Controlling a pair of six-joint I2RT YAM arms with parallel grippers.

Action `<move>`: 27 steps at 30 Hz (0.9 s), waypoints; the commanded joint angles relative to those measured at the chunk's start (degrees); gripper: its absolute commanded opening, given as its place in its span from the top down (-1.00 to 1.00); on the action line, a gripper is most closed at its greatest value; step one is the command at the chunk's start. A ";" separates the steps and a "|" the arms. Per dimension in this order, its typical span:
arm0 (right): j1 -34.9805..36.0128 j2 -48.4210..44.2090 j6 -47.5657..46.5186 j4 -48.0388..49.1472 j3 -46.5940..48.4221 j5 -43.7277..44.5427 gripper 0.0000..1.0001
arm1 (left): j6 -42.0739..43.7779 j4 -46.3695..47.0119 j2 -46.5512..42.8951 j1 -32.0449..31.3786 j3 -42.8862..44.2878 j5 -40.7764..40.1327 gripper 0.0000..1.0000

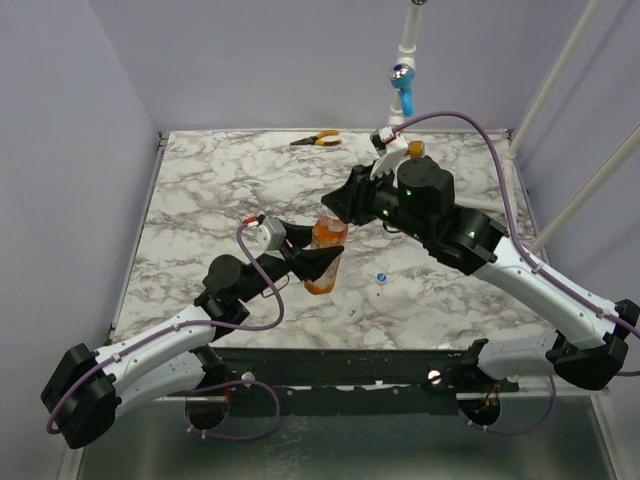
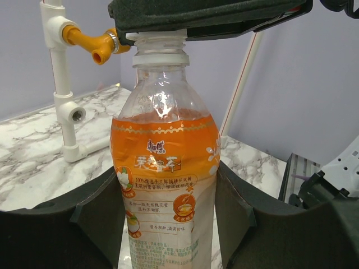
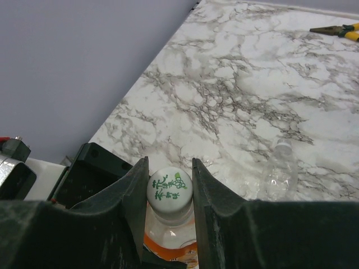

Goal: Screw on the bottle caps
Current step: Screw the bottle cap onto the plastic bottle.

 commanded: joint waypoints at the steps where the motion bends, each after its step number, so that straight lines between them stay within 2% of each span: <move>1: 0.35 0.42 -1.65 -4.37 -0.50 1.60 0.48 | -0.50 6.59 -2.38 0.24 0.83 -1.50 0.37; 12: 0.25 -0.13 -1.83 -5.53 -0.94 4.71 0.48 | -0.58 6.62 -2.94 0.22 0.79 -1.42 0.37; 27: -2.25 0.10 2.46 -5.17 -0.45 -3.55 0.49 | 0.28 6.62 -3.48 0.25 -0.06 -2.60 0.37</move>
